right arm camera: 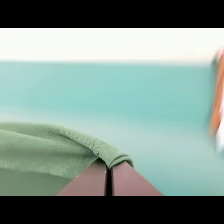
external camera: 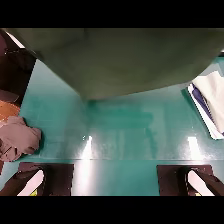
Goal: Fold the shirts.
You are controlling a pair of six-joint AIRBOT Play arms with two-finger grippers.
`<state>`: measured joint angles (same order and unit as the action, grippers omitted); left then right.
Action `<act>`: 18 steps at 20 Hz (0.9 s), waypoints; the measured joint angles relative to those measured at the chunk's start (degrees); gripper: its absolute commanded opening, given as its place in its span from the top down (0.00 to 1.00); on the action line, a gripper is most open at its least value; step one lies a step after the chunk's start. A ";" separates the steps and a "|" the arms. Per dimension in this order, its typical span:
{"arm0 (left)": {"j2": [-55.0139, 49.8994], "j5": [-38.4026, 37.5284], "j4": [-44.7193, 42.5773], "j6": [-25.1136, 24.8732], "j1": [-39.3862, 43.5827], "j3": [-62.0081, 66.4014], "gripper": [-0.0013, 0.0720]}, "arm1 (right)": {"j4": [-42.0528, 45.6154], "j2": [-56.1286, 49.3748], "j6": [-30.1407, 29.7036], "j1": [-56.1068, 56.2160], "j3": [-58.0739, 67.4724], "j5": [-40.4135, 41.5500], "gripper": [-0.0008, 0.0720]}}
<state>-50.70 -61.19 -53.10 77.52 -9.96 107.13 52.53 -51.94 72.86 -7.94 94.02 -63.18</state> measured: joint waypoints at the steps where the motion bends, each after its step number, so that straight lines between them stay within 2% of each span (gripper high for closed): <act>1: 0.07 0.70 0.00 0.02 0.00 4.59 0.95 | 0.15 1.49 0.02 0.00 2.91 1.18 0.97; 6: 0.22 2.73 5.14 0.61 -0.02 19.04 0.95 | 5.79 5.68 2.80 0.00 14.53 -0.13 0.97; 11: 0.24 1.25 13.62 0.87 -0.02 22.38 0.95 | 13.42 3.28 7.80 0.00 23.12 -12.70 0.97; 14: 0.02 -2.36 12.17 0.83 -0.02 14.69 0.95 | 15.28 -0.52 9.55 0.00 21.16 -18.93 0.97; 18: -2.73 -5.68 11.32 0.79 0.00 -3.26 0.95 | 16.04 -8.96 10.60 1.09 13.84 -24.15 0.97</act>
<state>-53.43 -66.87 -41.78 78.30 -9.96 103.88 68.58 -60.90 83.46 -6.85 107.85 -87.33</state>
